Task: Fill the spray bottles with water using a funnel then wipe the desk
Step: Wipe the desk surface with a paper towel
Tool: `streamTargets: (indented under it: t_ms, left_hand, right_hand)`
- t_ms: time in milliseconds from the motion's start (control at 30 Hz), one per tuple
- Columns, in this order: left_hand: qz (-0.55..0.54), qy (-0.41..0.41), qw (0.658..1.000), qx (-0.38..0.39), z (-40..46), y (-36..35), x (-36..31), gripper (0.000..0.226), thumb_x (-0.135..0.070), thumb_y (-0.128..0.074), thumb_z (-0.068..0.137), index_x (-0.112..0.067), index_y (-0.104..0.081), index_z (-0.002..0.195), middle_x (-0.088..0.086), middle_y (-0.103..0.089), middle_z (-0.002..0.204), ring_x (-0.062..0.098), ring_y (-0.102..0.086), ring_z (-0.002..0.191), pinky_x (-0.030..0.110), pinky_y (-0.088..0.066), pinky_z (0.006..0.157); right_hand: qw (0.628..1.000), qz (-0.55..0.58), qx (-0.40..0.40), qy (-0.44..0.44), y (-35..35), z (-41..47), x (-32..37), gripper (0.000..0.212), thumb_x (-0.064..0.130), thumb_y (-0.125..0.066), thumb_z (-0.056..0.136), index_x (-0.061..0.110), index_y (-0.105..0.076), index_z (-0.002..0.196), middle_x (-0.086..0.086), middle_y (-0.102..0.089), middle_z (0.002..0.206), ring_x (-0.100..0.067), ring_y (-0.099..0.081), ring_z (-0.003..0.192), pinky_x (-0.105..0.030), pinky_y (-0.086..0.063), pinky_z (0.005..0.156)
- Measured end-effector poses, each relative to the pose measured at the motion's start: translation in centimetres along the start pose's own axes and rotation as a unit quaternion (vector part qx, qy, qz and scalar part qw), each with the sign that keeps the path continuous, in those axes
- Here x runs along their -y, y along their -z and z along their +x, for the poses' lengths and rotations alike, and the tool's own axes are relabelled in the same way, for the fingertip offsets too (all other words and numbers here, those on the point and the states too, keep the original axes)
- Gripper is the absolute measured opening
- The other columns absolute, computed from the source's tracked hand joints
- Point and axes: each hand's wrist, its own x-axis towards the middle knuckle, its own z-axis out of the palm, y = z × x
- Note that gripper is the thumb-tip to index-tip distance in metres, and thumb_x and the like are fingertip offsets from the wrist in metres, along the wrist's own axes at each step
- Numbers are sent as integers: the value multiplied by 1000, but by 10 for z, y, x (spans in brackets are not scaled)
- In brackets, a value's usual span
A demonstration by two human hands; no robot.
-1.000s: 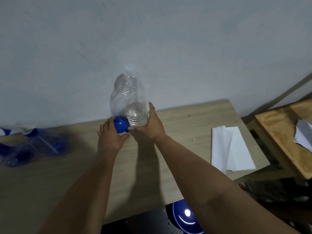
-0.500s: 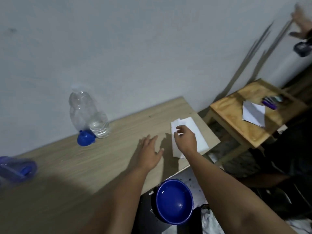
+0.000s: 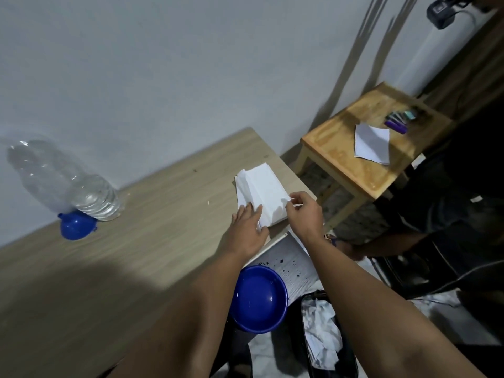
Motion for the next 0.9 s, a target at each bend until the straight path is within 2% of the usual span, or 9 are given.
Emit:
streamTargets:
  t_ms: [133, 267, 400, 467, 533, 633, 700, 800, 900]
  left_hand:
    - [6, 25, 1000, -15, -2, 2, -1, 66, -48, -37, 100, -28, -16, 159, -4, -14, 167, 20, -8, 154, 46, -25, 121]
    - [-2, 37, 996, -81, -6, 10, -1, 63, -51, -35, 98, -27, -31, 155, -7, -35, 160, 18, -40, 142, 43, -46, 106]
    - [-11, 62, 986, -156, -11, 25, -3, 53, -50, -44, 98, -29, -49, 146, -11, -50, 150, 15, -53, 131, 33, -48, 98]
    - [-113, 104, 967, -201, -11, 37, -10, 40, -41, -55, 98, -26, -62, 135, -7, -62, 137, 17, -61, 120, 25, -47, 92]
    - [-240, 141, 931, -235, -10, 55, -18, 28, -27, -64, 96, -24, -72, 122, -2, -69, 126, 18, -65, 108, 23, -51, 85]
    - [-305, 135, 909, -250, -14, 89, -25, 24, -15, -64, 93, -25, -76, 112, -8, -69, 117, 8, -61, 94, 12, -45, 69]
    - [-337, 111, 900, -255, -21, 109, -26, 26, -12, -63, 92, -28, -77, 107, -10, -71, 115, 6, -64, 97, 14, -46, 75]
    - [-374, 93, 889, -247, -33, 135, -28, 32, -9, -59, 89, -31, -78, 100, -15, -72, 110, 2, -66, 98, 20, -50, 83]
    - [-400, 84, 879, -246, -42, 154, -31, 36, -7, -54, 88, -30, -79, 100, -16, -73, 103, 2, -65, 88, 19, -49, 78]
  right_hand:
    - [1000, 3, 10, 2, -1, -2, -5, 26, 27, -63, 101, 22, -66, 127, 3, -72, 117, -16, -70, 99, -41, -63, 87]
    - [1000, -8, 25, 11, -4, -2, -2, 28, 26, -63, 100, 20, -67, 127, 2, -72, 119, -17, -70, 99, -41, -63, 87]
    - [999, -16, 44, 19, -9, -6, 8, 26, 26, -64, 100, 19, -67, 125, -2, -71, 123, -21, -71, 103, -37, -63, 85]
    - [998, -10, 53, 20, -10, -11, 16, 26, 26, -65, 101, 20, -66, 127, -2, -69, 127, -23, -70, 109, -39, -64, 90]
    - [998, 5, 57, 18, -11, -14, 26, 27, 26, -67, 101, 21, -66, 127, -2, -69, 129, -24, -69, 113, -44, -64, 93]
    - [998, 31, 43, 35, -13, -15, 47, 25, 29, -65, 102, 22, -67, 125, 1, -70, 126, -22, -69, 112, -40, -62, 95]
    - [996, 43, 37, 64, -14, -16, 64, 25, 33, -63, 102, 22, -68, 125, 2, -70, 124, -20, -66, 114, -38, -58, 97]
    - [994, 56, 41, 80, -16, -16, 85, 28, 42, -60, 100, 26, -67, 122, 6, -70, 119, -21, -64, 114, -47, -53, 102]
    - [995, 34, 45, 78, -17, -18, 99, 31, 49, -61, 98, 30, -66, 122, 10, -69, 118, -18, -62, 112, -49, -44, 106]
